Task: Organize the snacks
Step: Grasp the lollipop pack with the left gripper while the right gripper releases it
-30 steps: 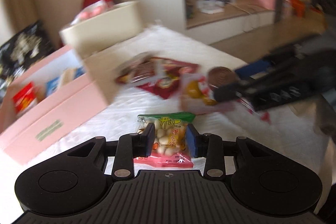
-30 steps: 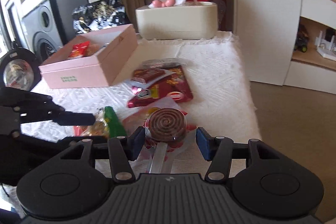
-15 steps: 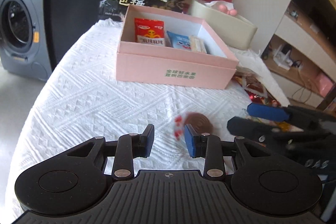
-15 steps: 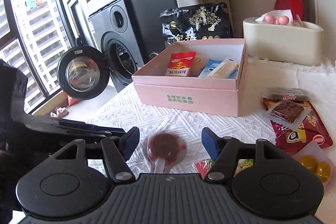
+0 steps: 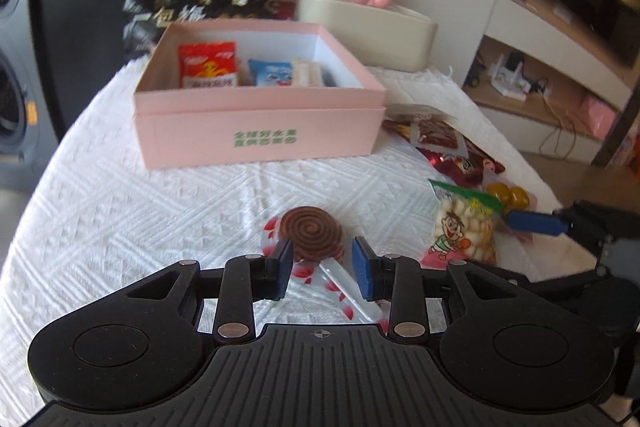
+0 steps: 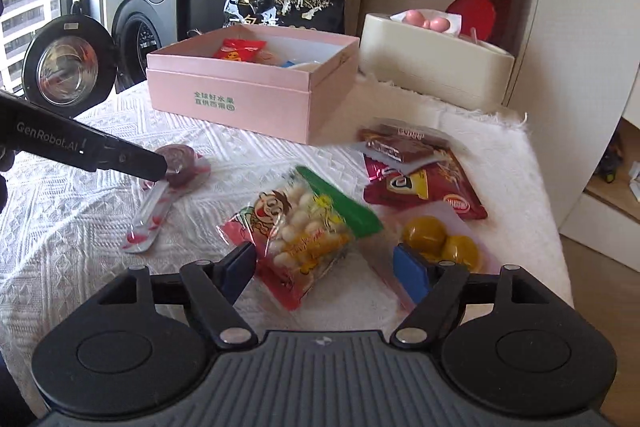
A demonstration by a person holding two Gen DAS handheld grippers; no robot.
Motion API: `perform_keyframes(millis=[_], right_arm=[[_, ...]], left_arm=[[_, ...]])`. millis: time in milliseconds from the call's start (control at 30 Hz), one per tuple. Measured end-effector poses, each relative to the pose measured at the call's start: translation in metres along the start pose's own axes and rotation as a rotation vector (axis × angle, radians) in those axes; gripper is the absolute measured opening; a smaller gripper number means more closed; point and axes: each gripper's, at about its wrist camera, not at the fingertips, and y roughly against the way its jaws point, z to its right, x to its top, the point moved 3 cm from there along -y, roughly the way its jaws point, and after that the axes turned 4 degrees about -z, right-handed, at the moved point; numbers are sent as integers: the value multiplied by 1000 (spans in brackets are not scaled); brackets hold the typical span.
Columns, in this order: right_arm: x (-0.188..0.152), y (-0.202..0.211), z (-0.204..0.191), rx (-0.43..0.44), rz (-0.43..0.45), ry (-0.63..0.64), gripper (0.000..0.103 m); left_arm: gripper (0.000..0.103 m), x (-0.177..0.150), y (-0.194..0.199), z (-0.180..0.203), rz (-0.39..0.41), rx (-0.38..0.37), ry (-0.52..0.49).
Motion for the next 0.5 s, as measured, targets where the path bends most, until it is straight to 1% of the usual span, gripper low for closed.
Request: perform_keyframes(millis=[67,167,233,300,333,367,433,500], right_arm=[[1,-1,1,0,-2,-9,77],[2,-4,-1,2,-10,-16,80],[2,-6,1,12,-15,-25,82],[1,-6,2,15,-19,-42,83],[1,-6,2,15,-19,-43,84],[1,-6,2,13,-18,-43,84],[0,-6,2,12,-19,-44,84],[1,-6,2,13,-21,-48,85]], left_arm=[[36,-1,1,11,9,26,-54],[36,-3,2,25,24,45,-115],[38,-8,-3,31,4,59,-166],[40,-14,-3,33,9,94,-218],[40,-17,-2,31,-1,116,-229],[40,-19,-1,27,-7,123,-224],[41,-20,2,13,-13,128,-180],[43,-18,4,2,-12,152,-139]])
